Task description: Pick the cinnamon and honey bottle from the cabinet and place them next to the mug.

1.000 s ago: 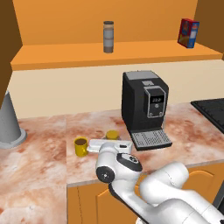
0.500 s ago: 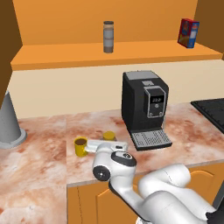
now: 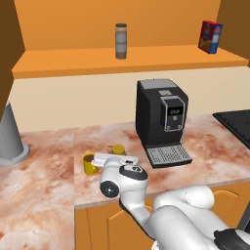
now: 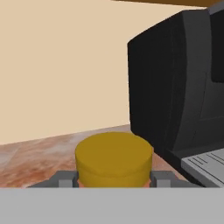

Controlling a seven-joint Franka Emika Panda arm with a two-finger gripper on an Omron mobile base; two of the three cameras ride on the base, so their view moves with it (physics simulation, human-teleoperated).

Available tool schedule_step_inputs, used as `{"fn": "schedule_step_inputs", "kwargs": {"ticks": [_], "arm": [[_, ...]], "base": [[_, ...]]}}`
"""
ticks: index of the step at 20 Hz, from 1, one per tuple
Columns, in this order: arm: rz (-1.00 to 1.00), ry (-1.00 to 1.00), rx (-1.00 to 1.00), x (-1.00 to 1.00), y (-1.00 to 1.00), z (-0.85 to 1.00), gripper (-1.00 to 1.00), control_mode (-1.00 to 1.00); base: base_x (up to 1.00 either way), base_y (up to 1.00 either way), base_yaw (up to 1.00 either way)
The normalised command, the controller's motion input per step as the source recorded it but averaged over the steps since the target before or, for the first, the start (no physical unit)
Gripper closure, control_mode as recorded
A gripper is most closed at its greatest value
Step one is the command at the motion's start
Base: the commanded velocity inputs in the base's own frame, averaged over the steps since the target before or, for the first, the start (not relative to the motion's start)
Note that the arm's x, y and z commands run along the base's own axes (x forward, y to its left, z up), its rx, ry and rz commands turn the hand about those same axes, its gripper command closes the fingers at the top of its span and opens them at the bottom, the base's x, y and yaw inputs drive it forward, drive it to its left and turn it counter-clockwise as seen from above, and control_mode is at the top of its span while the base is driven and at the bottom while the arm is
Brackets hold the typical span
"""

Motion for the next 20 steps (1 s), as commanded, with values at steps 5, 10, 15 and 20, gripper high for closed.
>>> {"fn": "schedule_step_inputs", "kwargs": {"ticks": [5,10,15,20], "arm": [[0.00,-0.01,0.06,0.01,0.11,-0.13,1.00,-1.00],[0.00,0.00,0.07,0.02,0.04,-0.15,1.00,-1.00],[0.00,0.00,0.05,0.13,0.00,-0.10,1.00,-1.00],[0.00,0.00,0.03,0.12,0.00,-0.06,1.00,-1.00]], "base": [[0.00,0.00,0.00],[0.00,0.00,0.00],[0.00,0.00,0.00],[0.00,0.00,0.00]]}}
